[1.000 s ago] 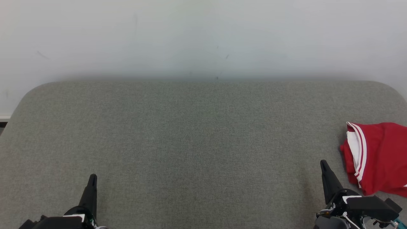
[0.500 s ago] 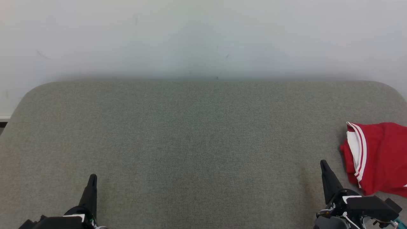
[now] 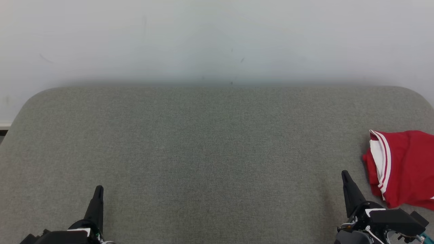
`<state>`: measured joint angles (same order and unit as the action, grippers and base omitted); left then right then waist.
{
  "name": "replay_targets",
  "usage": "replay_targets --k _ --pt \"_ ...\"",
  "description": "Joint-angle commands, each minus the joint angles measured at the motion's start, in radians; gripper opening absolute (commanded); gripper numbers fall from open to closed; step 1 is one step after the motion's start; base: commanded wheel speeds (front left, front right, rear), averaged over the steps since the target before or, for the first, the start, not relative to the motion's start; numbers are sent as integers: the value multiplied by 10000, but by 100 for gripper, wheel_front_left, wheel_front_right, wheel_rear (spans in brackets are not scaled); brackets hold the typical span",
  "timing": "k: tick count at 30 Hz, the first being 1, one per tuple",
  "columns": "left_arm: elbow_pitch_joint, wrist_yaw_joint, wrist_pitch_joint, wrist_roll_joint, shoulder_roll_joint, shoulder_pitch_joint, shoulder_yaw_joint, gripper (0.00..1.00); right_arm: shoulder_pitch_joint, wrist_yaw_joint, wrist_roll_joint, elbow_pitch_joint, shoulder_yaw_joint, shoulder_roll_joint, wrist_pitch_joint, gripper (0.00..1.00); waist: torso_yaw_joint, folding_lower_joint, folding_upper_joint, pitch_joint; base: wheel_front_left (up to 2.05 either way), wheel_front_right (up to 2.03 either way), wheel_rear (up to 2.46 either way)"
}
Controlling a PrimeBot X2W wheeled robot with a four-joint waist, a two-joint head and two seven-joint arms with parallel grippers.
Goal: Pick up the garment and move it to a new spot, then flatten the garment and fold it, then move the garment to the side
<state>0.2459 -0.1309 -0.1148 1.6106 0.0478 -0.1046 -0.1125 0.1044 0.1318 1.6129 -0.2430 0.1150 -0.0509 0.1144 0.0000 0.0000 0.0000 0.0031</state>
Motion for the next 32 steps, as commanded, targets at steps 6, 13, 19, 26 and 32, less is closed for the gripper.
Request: replay_targets --k 6,13,19,26,32 --pt "-30 -20 -19 49 45 -97 -33 0 72 -21 5 8 6 13 27 0 0 0 0 0 0 0 0" --pt "-30 -20 -19 49 45 -96 -34 0 72 -21 5 9 6 13 27 0 0 0 0 0 0 0 0" --pt "-31 -20 -19 49 44 -96 -36 0 72 -21 5 6 5 15 27 0 0 0 0 0 0 0 0" --pt "-31 -20 -19 49 44 -96 -34 0 72 -21 5 9 4 15 27 0 0 0 0 0 0 0 0" --pt "-30 -20 -19 49 44 -96 -33 0 72 -21 5 8 4 15 27 0 0 0 0 0 0 0 0"
